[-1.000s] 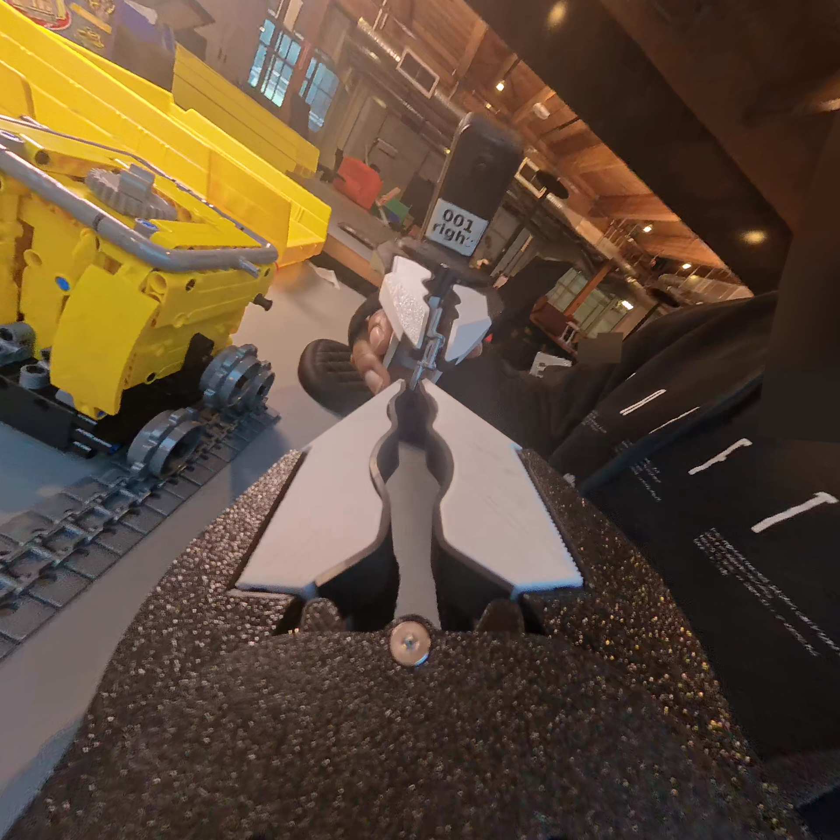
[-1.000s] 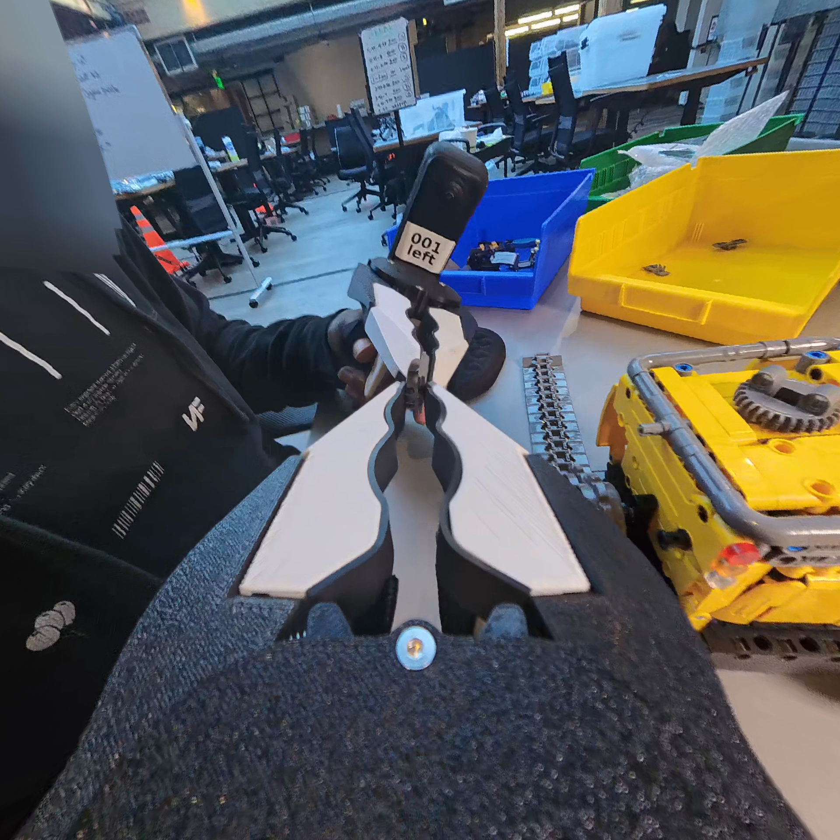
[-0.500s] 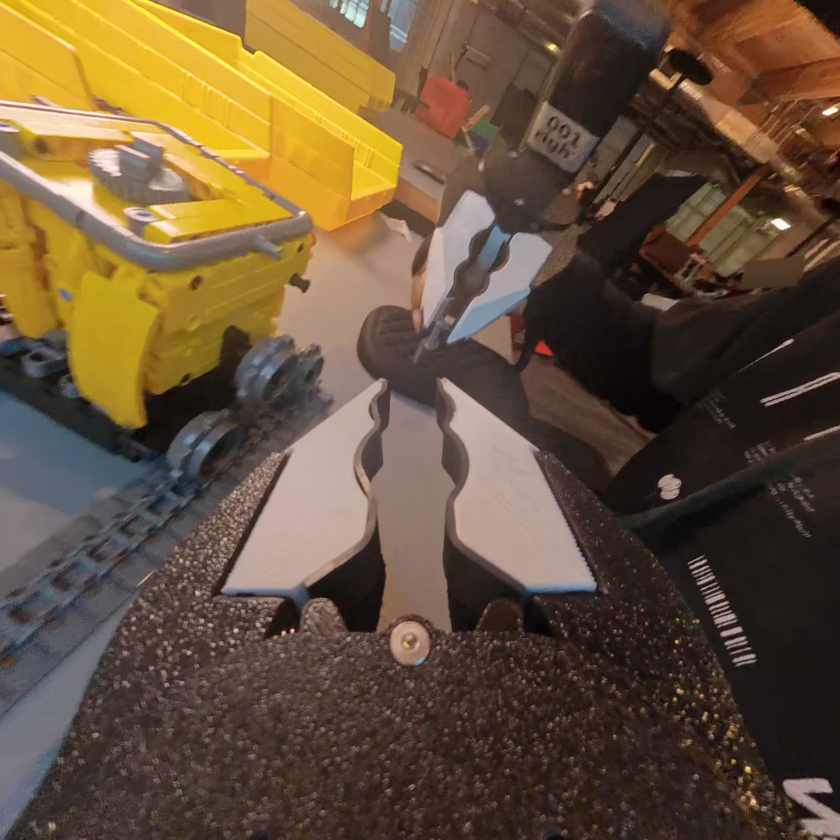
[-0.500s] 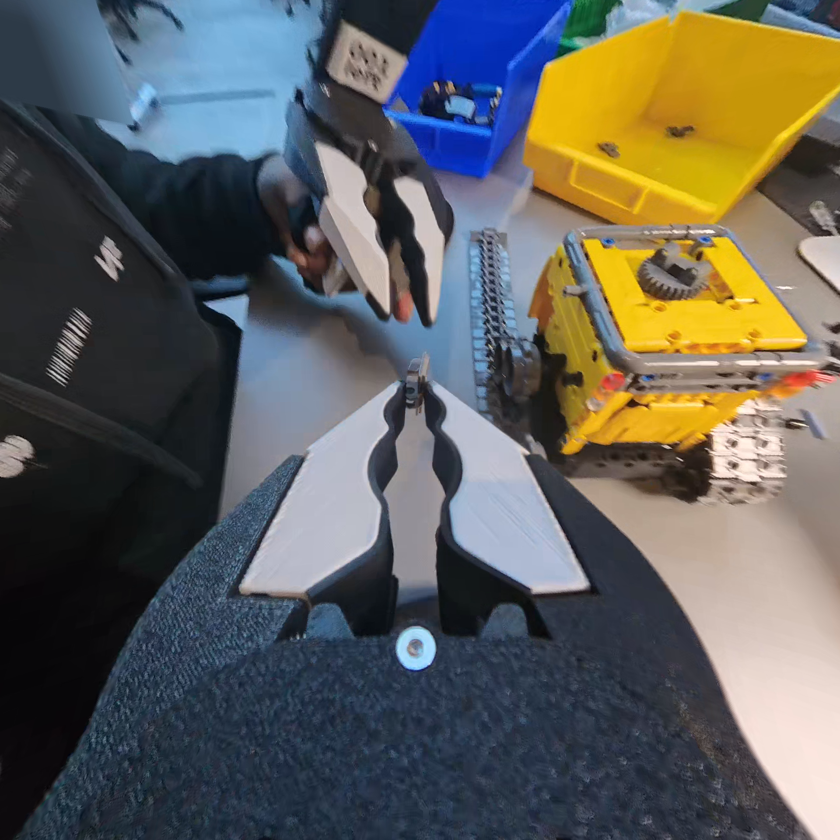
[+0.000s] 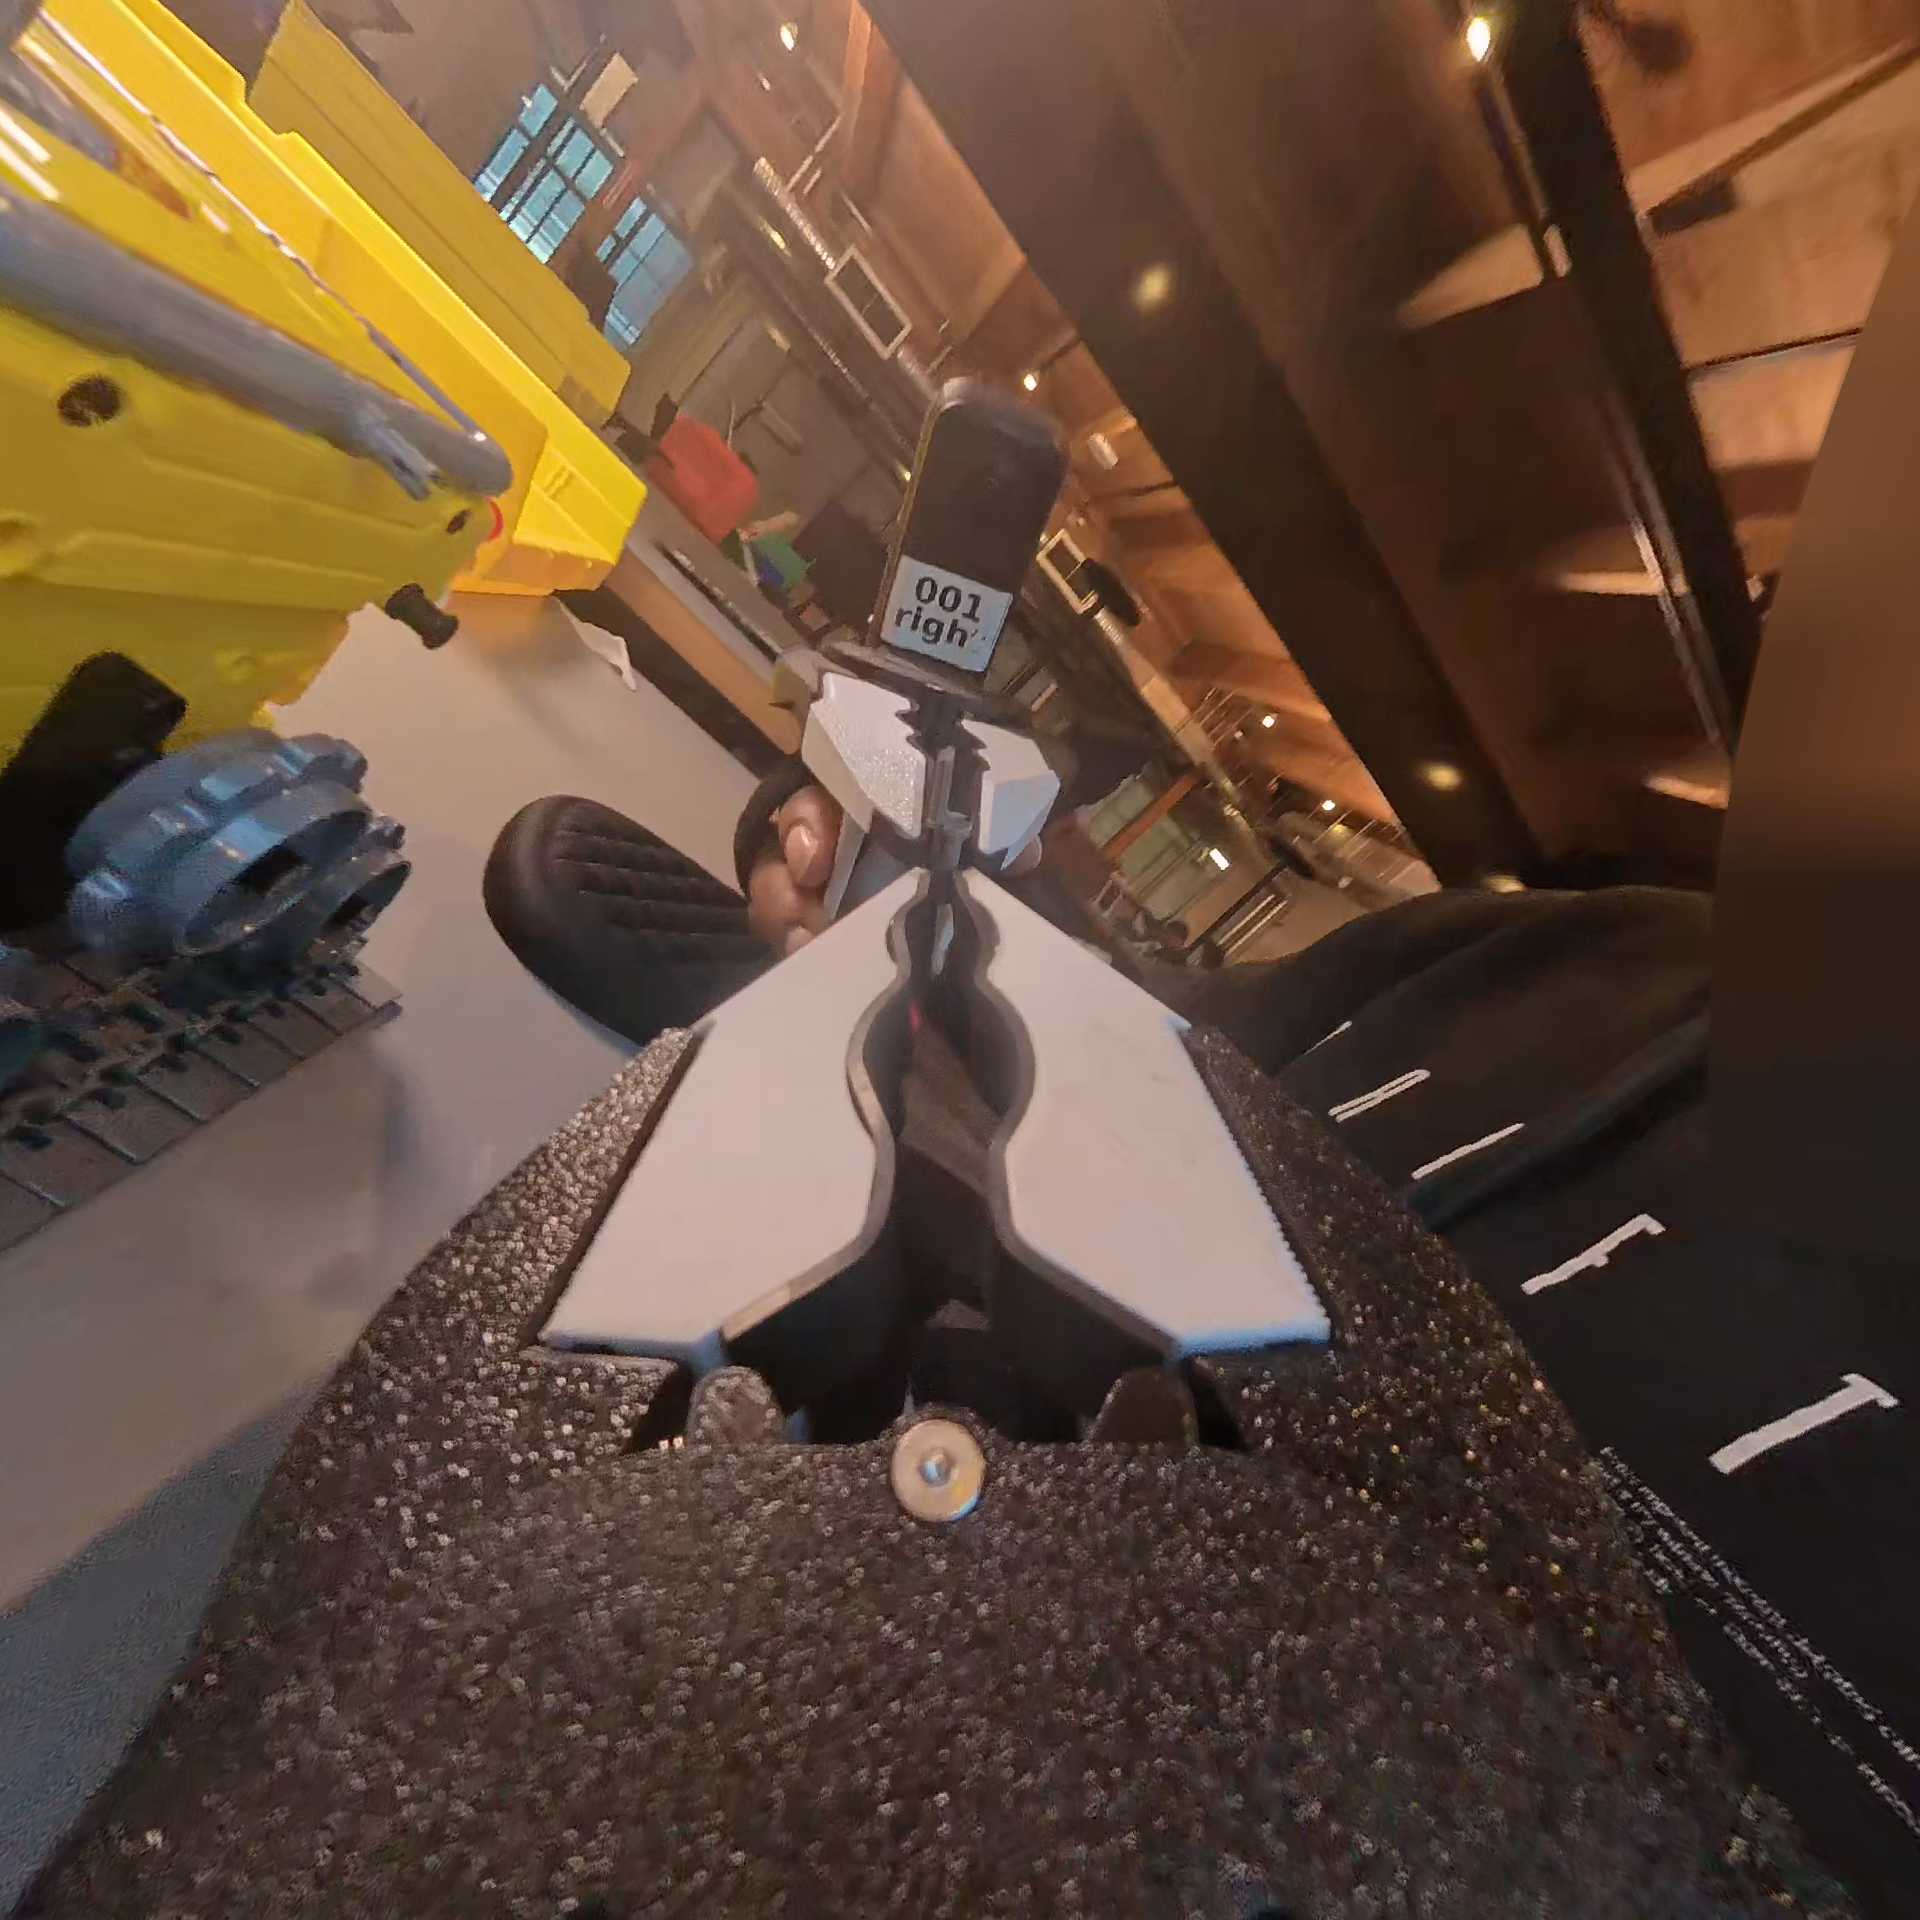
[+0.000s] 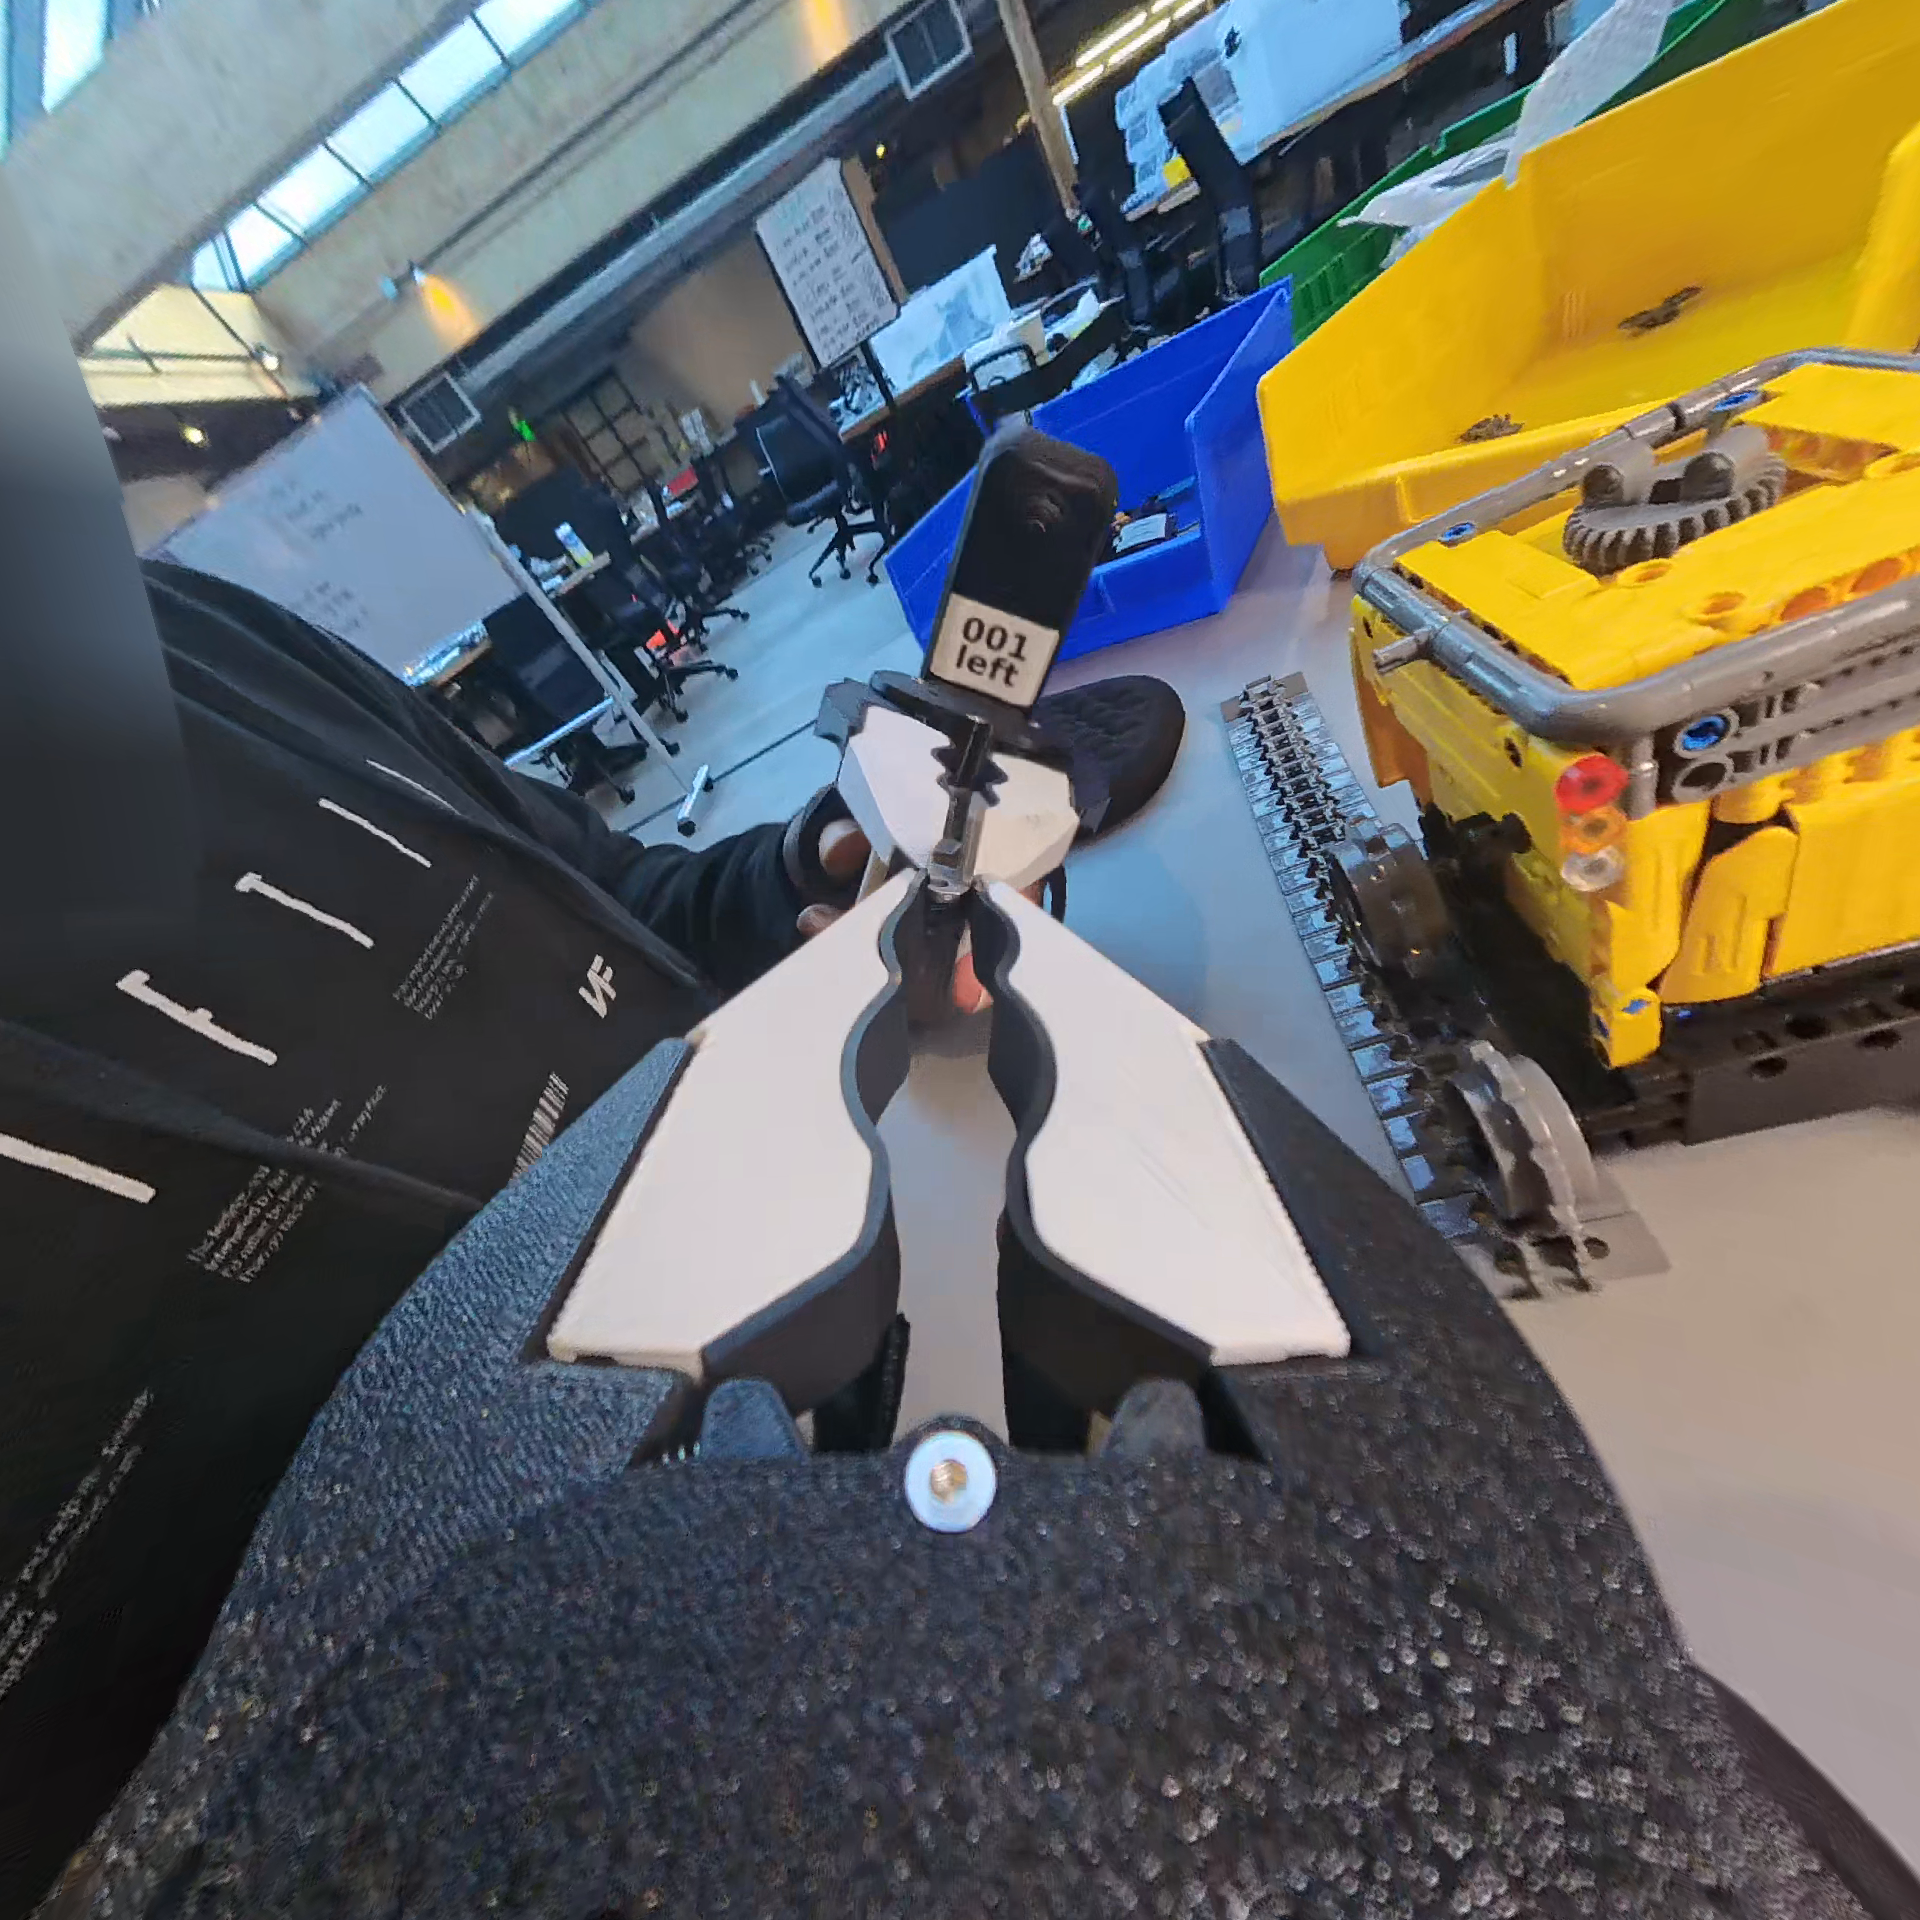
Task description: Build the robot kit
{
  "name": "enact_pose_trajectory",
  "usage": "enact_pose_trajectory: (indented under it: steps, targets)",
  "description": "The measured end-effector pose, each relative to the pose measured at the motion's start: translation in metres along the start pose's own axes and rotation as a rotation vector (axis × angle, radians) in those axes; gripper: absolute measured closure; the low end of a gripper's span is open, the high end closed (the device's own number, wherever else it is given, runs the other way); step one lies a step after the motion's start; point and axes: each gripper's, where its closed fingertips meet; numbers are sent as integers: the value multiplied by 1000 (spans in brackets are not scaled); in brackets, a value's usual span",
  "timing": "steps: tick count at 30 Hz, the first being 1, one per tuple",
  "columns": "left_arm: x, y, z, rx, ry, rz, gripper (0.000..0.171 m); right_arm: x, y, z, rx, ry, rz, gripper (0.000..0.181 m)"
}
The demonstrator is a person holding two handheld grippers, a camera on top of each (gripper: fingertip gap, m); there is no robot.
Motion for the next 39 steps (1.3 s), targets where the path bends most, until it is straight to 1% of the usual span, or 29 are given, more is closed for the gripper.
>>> enact_pose_trajectory:
  steps: [2, 7, 8, 9, 12, 14, 16, 18, 20, 22, 25, 28, 31, 33, 35, 37, 39]
  targets:
    - [1, 2, 1, 50, 23, -36, 171, 0, -2, 1, -12, 18, 0, 173]
    - [3, 8, 8, 76, 65, -82, 171, -1, -8, 0, 0, 9, 13, 168]
    - [4, 9, 8, 78, 67, -91, 171, -1, -8, -1, 7, 6, 9, 171]
    - [3, 9, 7, 67, 61, -87, 171, -2, -8, 0, 23, 9, 1, 181]
    - [2, 8, 3, 41, 55, -62, 171, -3, -9, -1, 41, -2, -7, 181]
    - [4, -3, 4, 12, 47, 8, 171, 2, 2, -2, 52, -21, -75, 181]
    - [9, -22, 4, -122, 12, 166, 171, 11, 16, -6, 59, -52, -164, 181]
    - [17, -36, -2, -260, -66, 292, 170, 19, 24, -12, 65, -99, -219, 181]
    - [24, -47, -10, -349, -147, 389, 162, 24, 27, -21, 68, -160, -246, 176]
    - [27, -51, -19, -385, -208, 420, 157, 28, 32, -35, 68, -262, -283, 169]
    - [28, -54, -28, -429, -269, 446, 154, 41, 42, -64, 103, -506, -375, 163]
    - [28, -61, -35, -489, -327, 488, 152, 39, 41, -86, 191, -727, -381, 159]
    - [27, -67, -41, -550, -369, 529, 151, 34, 44, -96, 264, -885, -379, 157]
    - [27, -66, -44, -567, -385, 533, 151, 33, 50, -102, 288, -965, -383, 158]
    - [28, -66, -47, -570, -396, 538, 151, 30, 51, -106, 290, -1015, -351, 159]
    - [30, -65, -48, -558, -391, 544, 151, 25, 48, -111, 282, -1039, -303, 163]
    - [34, -64, -49, -523, -383, 546, 150, 22, 49, -110, 286, -1038, -290, 163]
Point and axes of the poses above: each gripper's, where its closed fingertips meet, x back along the fingers, z out of its top, y = z × x across the jaws, and after that the axes turned 13 degrees about z, right-handed
